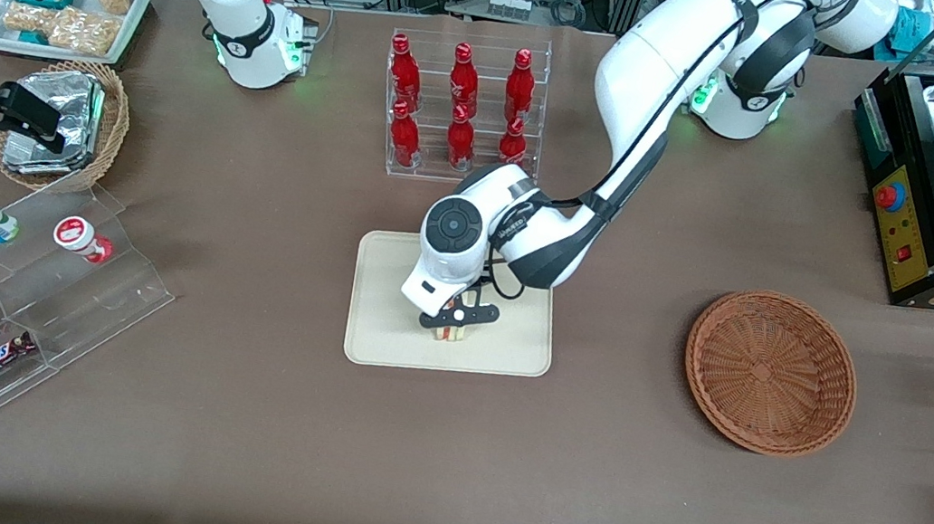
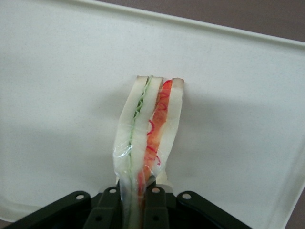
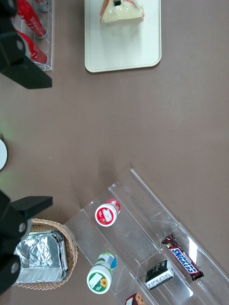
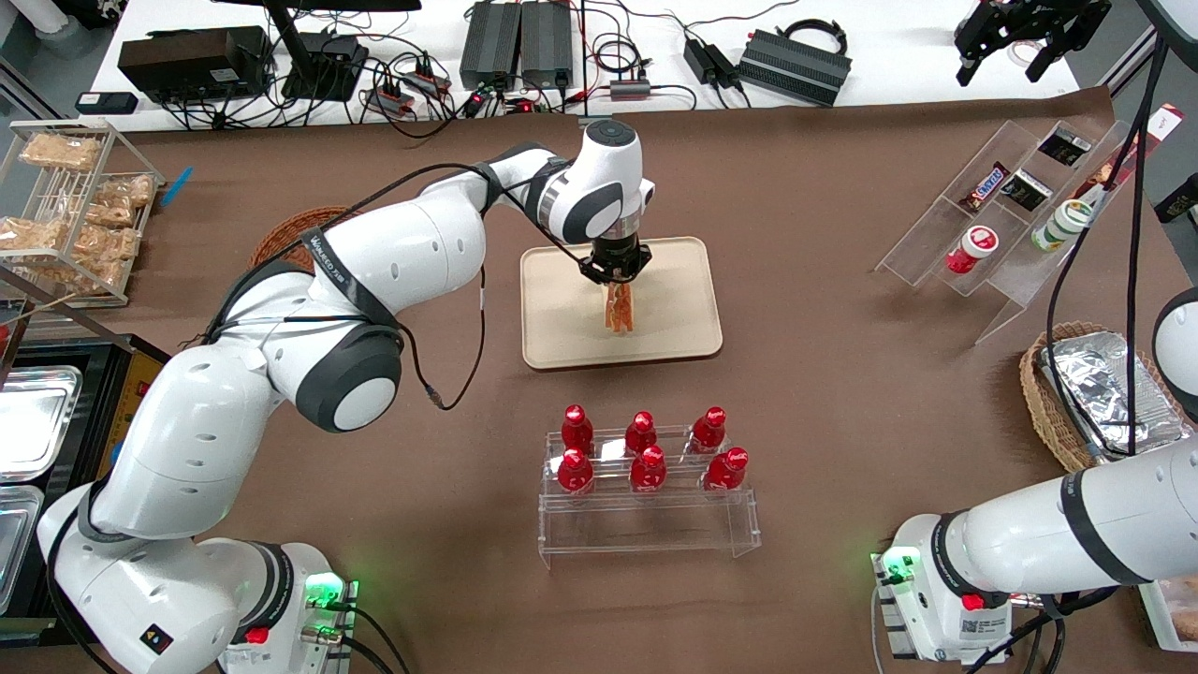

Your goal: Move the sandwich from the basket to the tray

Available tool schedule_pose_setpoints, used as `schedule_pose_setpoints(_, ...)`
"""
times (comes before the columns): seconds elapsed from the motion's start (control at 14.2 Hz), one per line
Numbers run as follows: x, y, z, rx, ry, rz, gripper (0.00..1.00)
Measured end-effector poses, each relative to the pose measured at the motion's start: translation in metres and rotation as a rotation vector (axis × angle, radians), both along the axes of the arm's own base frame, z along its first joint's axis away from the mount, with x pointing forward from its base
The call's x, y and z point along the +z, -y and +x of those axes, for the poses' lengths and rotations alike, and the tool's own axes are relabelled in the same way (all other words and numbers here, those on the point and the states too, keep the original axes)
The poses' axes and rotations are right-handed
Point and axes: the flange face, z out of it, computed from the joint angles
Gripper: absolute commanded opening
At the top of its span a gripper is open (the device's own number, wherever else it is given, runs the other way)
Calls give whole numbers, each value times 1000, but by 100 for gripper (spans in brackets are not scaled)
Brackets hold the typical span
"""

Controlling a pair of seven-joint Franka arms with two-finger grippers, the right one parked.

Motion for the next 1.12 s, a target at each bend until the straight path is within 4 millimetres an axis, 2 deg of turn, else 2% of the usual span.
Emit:
schedule_pose_setpoints(0.21, 1, 2, -1, 19, 0, -1, 100)
schedule_pose_setpoints(0.35, 17, 9, 0, 15, 21, -23, 100)
schedule_pose_setpoints(0.49, 54, 14, -2, 6, 43, -42, 100)
schedule_pose_setpoints(0.63, 101, 8, -5, -10, 52, -24, 100)
schedule_pose_setpoints(0.77, 144, -13, -5, -9, 47, 39, 100)
schedule_pose_setpoints(0.84, 156, -27, -3, 7, 32, 75, 100)
schedule_pose_setpoints(0.98, 163, -60, 12, 47, 17, 111, 100)
schedule_pose_setpoints(1.12, 164, -106, 33, 48, -5, 124, 100)
